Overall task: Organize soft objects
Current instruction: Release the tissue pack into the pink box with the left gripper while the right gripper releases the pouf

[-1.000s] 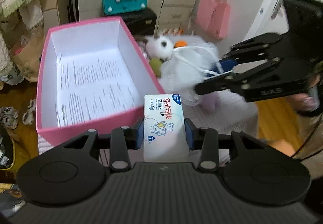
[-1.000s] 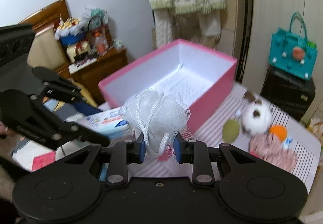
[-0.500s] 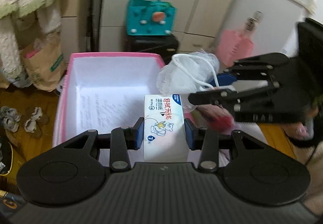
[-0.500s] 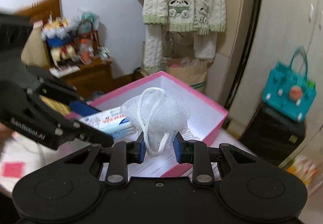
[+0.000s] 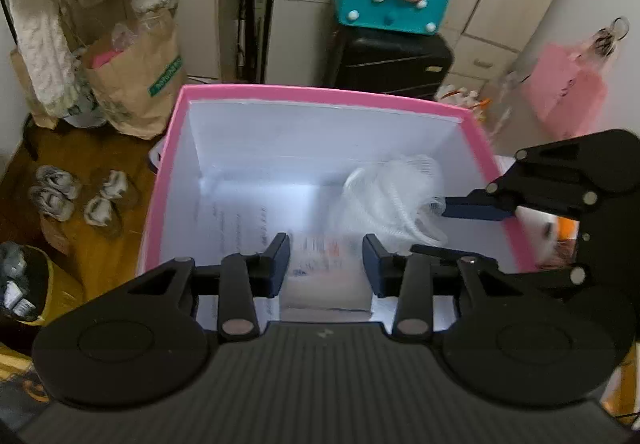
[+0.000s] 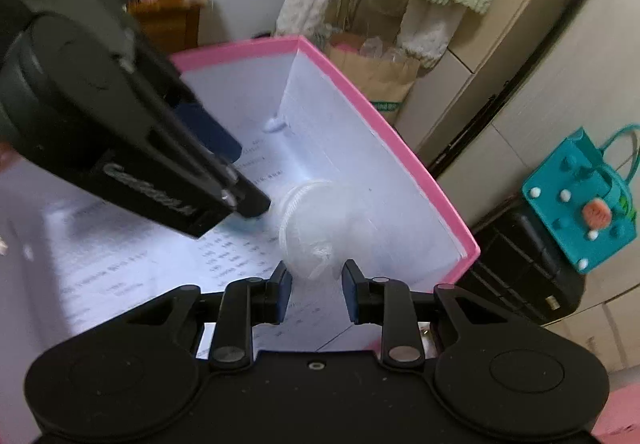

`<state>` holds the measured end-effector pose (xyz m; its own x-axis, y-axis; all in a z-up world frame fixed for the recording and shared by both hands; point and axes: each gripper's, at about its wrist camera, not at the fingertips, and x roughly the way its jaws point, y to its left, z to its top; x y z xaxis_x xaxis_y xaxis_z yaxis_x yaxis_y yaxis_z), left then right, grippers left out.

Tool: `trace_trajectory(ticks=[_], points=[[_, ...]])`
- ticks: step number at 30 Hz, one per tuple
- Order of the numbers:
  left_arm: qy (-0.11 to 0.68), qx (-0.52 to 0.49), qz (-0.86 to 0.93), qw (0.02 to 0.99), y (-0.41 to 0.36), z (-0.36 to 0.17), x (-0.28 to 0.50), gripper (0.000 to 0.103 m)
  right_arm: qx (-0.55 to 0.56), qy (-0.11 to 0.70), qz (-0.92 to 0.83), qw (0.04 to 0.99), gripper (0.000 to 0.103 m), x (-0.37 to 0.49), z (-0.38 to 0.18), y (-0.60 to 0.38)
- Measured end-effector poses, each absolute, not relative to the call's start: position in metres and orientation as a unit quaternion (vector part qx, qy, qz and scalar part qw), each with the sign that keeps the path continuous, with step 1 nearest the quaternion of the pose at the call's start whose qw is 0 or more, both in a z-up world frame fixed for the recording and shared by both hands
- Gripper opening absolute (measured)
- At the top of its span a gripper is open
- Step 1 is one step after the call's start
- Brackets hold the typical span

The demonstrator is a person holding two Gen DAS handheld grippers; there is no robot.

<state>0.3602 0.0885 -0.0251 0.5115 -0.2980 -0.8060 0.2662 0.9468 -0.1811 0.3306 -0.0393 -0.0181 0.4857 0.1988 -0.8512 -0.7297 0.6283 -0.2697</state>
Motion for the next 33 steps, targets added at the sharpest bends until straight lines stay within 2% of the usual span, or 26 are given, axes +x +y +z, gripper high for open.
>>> trace_trajectory(ticks=[7,8,10,12,14,16,22,28,33], points=[[0.465,-0.024,-0.161,0.87,0.088,-0.03,0.37,0.028,-0.339,0.42,0.284,0.792,0.031,0.329,-0.024,-0.033],[0.464,-0.02,-0.162,0.871,0.087,-0.03,0.369,0.028,-0.338,0.418,0.285,0.794,0.035,0.33,-0.024,-0.034],[0.465,-0.021,-0.162,0.87,0.088,-0.03,0.366,0.028,-0.326,0.412,0.287,0.801,0.055,0.33,-0.021,-0.037],[0.466,-0.016,-0.16,0.87,0.089,-0.028,0.361,0.028,-0.293,0.409,0.291,0.813,0.059,0.327,-0.012,-0.047],[0.462,-0.011,-0.158,0.872,0.091,-0.024,0.354,0.029,-0.244,0.407,0.308,0.825,0.059,0.323,0.001,-0.062],[0.454,0.001,-0.159,0.877,0.091,-0.017,0.344,0.037,-0.196,0.406,0.321,0.833,0.059,0.315,0.014,-0.077],[0.439,0.019,-0.155,0.885,0.093,0.005,0.314,0.05,-0.109,0.407,0.348,0.837,0.059,0.283,0.041,-0.113],[0.434,0.05,-0.155,0.886,0.087,0.027,0.28,0.059,-0.098,0.399,0.348,0.843,0.059,0.254,0.053,-0.128],[0.426,0.069,-0.163,0.887,0.082,0.045,0.244,0.061,-0.099,0.386,0.354,0.846,0.059,0.233,0.064,-0.134]])
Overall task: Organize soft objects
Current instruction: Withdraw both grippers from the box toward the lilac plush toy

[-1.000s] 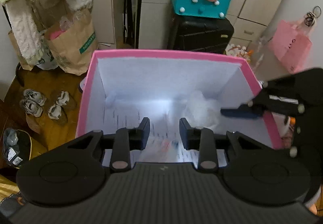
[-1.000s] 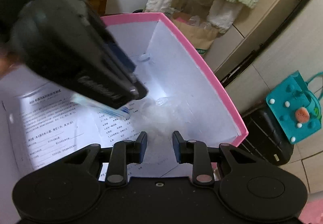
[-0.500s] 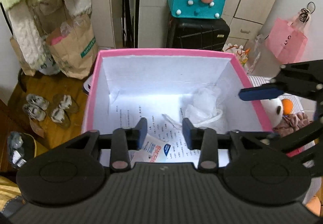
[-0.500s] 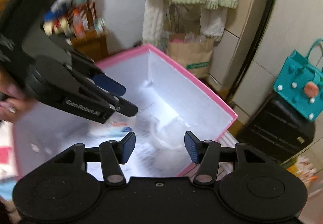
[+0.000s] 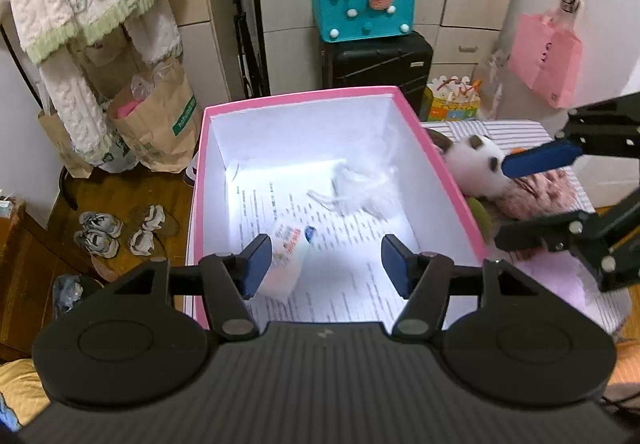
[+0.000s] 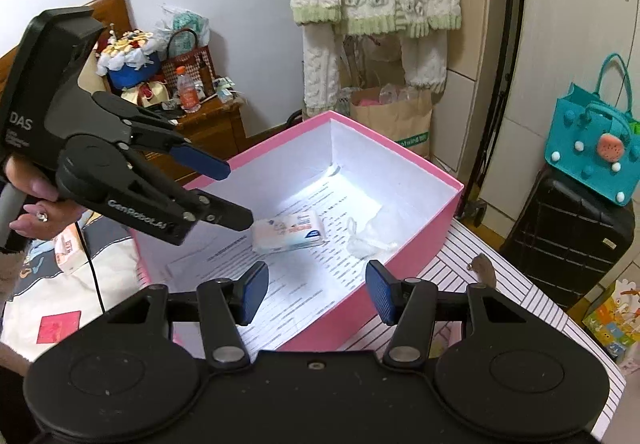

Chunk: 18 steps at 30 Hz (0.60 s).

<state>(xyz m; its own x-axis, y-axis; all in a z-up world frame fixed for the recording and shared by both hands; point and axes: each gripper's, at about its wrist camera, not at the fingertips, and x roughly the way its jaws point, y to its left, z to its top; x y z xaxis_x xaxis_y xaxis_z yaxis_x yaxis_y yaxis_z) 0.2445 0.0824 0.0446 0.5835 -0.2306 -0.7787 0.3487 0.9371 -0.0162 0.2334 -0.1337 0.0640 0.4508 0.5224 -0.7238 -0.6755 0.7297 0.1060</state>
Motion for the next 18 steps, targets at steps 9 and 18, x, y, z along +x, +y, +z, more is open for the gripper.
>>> trace_trajectory(ticks=[9,18], points=[[0.408,0.095,-0.177,0.891,0.072,0.067,0.189,0.066,-0.112,0.363,0.36,0.852,0.06,0.18,0.084,-0.144],[0.407,0.117,-0.196,0.884,0.061,0.076,0.143,0.072,-0.121,0.357,0.36,0.854,0.062,0.136,0.092,-0.157]])
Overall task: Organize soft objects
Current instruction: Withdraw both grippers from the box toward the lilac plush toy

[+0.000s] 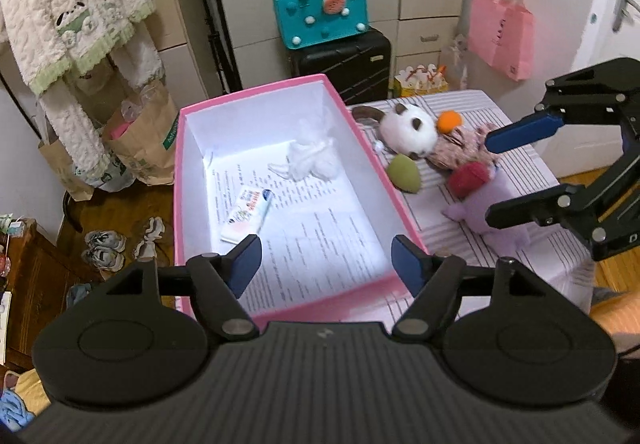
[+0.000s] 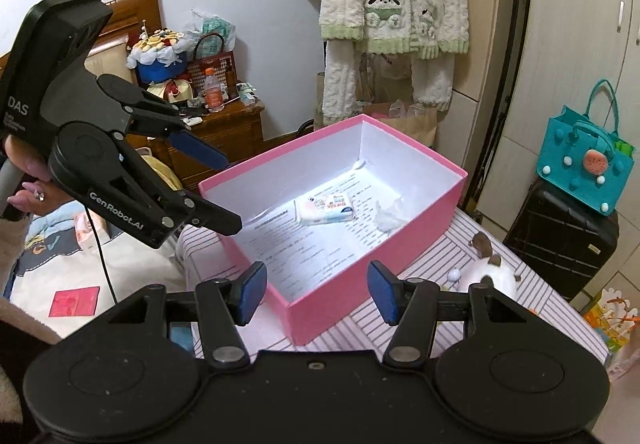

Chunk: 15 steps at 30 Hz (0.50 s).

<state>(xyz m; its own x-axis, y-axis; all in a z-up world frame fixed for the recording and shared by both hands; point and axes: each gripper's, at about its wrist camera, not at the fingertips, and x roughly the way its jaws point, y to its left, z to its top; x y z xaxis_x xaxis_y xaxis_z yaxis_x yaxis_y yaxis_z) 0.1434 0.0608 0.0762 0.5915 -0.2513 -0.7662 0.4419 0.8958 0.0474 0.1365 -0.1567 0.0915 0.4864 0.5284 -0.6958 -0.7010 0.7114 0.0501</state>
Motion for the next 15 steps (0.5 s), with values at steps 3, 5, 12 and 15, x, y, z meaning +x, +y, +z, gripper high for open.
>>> trace_trajectory(ticks=[3,5,12,15], points=[[0.406,0.122,-0.206,0.882,0.056,0.077,0.13,0.074,-0.123,0.352,0.357,0.857,0.063,0.123,0.091,-0.163],[0.405,0.129,-0.211,0.88,0.051,0.077,0.123,0.075,-0.122,0.351,0.354,0.858,0.064,0.114,0.09,-0.168],[0.418,0.15,-0.235,0.865,0.028,0.069,0.104,0.078,-0.114,0.36,0.34,0.861,0.067,0.093,0.078,-0.191],[0.421,0.159,-0.245,0.859,0.017,0.064,0.099,0.08,-0.11,0.366,0.33,0.863,0.07,0.086,0.07,-0.202]])
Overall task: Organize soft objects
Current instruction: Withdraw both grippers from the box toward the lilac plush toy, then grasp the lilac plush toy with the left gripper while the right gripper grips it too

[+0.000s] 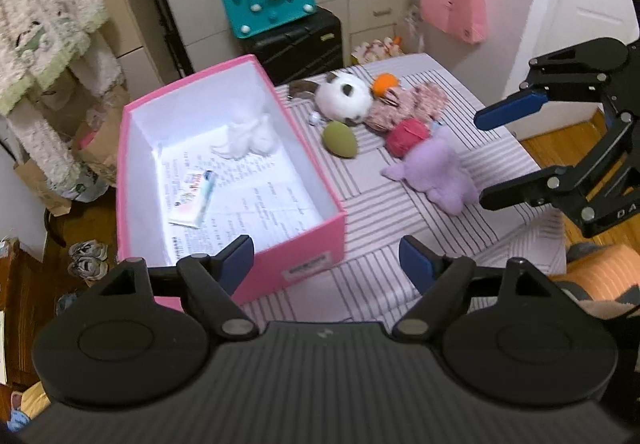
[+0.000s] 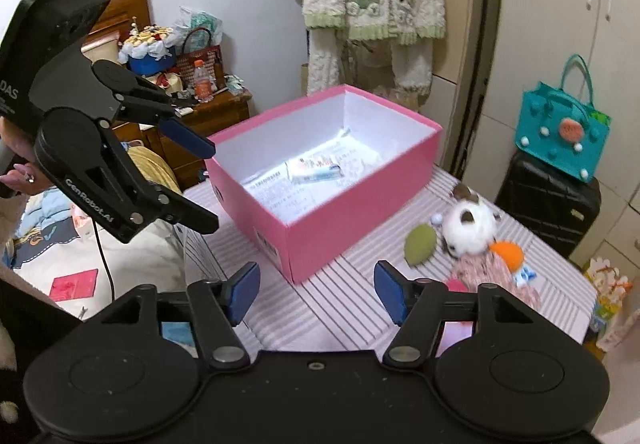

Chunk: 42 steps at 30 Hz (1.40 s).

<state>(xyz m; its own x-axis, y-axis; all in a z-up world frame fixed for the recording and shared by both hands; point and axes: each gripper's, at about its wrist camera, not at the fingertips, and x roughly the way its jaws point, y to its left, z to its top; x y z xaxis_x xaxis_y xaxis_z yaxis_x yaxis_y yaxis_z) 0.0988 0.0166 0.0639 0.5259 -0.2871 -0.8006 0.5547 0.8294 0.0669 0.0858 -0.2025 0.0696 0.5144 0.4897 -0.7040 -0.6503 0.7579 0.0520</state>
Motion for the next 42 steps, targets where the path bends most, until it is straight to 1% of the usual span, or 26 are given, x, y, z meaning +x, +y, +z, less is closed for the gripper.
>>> trace_trajectory(ticks=[5,9,13,23,32,36,42], points=[[0.422,0.175,-0.27,0.848,-0.006,0.049,0.095,0.084,-0.105,0.378,0.311,0.865,0.073,0.074,0.052,-0.222],[0.425,0.178,-0.286,0.84,-0.023,0.036,0.094,0.084,-0.106,0.39,0.296,0.866,0.077,0.068,0.038,-0.237],[0.435,0.175,-0.312,0.826,-0.043,0.025,0.097,0.084,-0.093,0.401,0.288,0.865,0.078,0.066,0.022,-0.256],[0.454,0.105,-0.346,0.814,-0.087,-0.009,0.12,0.084,-0.073,0.412,0.256,0.871,0.078,0.081,-0.017,-0.299],[0.487,0.028,-0.316,0.814,-0.122,-0.051,0.157,0.084,-0.097,0.385,0.237,0.887,0.078,0.097,-0.042,-0.325],[0.496,0.011,-0.282,0.821,-0.131,-0.066,0.168,0.084,-0.1,0.385,0.221,0.89,0.078,0.112,-0.047,-0.337],[0.484,0.008,-0.246,0.84,-0.139,-0.075,0.172,0.084,-0.074,0.4,0.229,0.884,0.078,0.13,-0.052,-0.346]])
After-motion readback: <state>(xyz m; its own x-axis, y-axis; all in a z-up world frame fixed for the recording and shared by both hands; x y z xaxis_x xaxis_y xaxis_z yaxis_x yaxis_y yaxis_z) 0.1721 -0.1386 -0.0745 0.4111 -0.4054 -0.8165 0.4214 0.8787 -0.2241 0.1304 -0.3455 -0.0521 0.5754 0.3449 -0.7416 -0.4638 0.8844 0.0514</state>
